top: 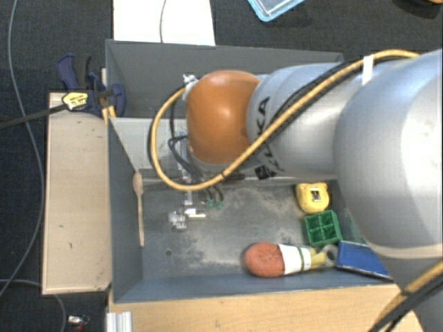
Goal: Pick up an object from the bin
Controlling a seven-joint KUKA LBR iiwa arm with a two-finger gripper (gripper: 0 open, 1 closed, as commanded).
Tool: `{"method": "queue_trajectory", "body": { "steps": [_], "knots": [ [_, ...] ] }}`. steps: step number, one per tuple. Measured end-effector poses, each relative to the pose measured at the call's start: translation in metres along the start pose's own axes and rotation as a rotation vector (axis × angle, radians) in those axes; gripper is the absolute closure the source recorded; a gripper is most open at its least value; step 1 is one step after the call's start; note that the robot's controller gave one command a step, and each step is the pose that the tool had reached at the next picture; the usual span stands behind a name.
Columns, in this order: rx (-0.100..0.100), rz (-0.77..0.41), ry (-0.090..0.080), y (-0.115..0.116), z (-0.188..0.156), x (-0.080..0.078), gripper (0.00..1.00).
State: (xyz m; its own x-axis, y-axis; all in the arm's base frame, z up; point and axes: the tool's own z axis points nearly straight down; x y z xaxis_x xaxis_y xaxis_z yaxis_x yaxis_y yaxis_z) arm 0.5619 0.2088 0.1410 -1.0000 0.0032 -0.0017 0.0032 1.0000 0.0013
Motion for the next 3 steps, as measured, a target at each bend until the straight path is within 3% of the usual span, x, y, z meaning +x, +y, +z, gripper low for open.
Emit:
{"method": "queue_trajectory", "body": {
  "steps": [1, 2, 3],
  "knots": [
    [0.000, -0.044, -0.001, 0.013, -0.002, 0.031, 1.00],
    [0.000, -0.064, 0.001, 0.021, 0.021, 0.073, 1.00],
    [-0.009, -0.068, -0.016, -0.026, 0.044, 0.061, 1.00]
  ]
}}
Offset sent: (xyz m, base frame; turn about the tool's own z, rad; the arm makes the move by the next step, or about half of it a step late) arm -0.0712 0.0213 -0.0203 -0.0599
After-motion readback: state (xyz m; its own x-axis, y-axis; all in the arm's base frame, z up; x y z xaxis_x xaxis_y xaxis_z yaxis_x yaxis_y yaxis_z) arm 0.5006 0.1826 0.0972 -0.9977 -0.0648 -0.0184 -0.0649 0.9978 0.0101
